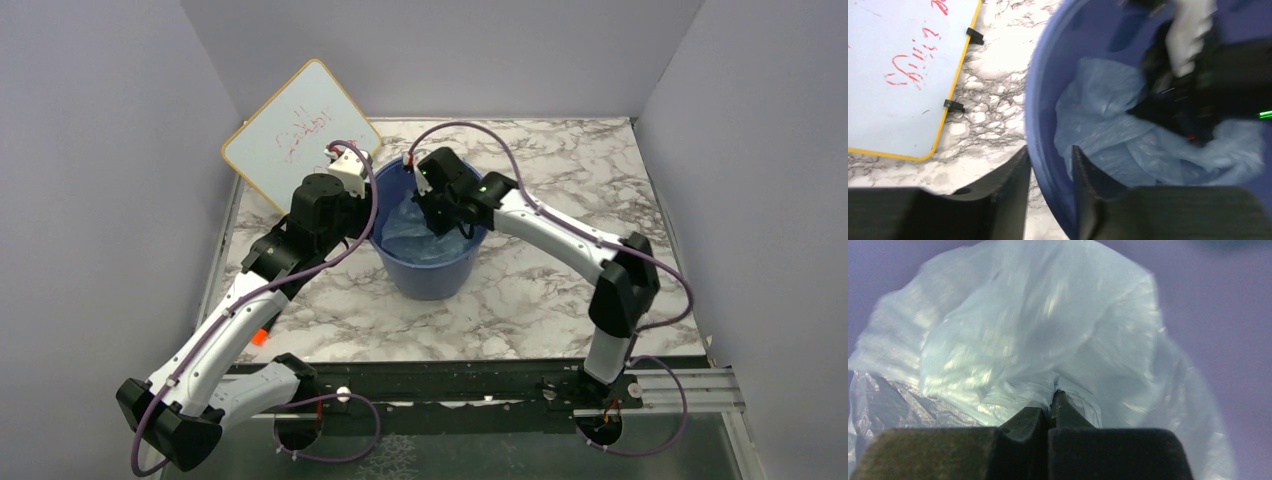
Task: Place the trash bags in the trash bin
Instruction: Place the trash bag in the trash bin.
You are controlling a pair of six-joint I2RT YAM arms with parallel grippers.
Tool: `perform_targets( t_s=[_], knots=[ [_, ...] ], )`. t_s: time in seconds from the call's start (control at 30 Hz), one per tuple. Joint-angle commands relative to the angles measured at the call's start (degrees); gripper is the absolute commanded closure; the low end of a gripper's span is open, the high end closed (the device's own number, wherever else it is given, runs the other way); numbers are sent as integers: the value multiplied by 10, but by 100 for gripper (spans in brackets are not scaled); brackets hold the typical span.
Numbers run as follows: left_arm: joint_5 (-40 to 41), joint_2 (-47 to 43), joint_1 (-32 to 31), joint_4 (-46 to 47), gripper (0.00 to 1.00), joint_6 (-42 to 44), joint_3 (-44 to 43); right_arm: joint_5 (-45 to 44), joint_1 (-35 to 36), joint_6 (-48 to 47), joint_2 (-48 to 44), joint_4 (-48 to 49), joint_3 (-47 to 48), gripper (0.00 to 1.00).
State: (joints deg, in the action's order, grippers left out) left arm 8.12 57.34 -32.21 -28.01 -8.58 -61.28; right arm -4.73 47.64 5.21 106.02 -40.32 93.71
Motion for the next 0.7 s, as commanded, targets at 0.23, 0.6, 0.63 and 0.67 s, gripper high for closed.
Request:
perform_targets(
  t_s=[0.23,0.6,0.63,0.67],
  knots=[
    [-93,50,4,-29,93,-32,-82,-16,3,49,-177,78,8,99],
    [18,88,-21,11,100,-176,-93,-46,3,84,-258,125,-47,99],
    [32,92,-31,13,100,-189,-92,-48,3,85,-261,130,-51,99],
    [53,94,-42,15,100,-202,-91,-53,3,86,-262,134,-51,99]
  ],
)
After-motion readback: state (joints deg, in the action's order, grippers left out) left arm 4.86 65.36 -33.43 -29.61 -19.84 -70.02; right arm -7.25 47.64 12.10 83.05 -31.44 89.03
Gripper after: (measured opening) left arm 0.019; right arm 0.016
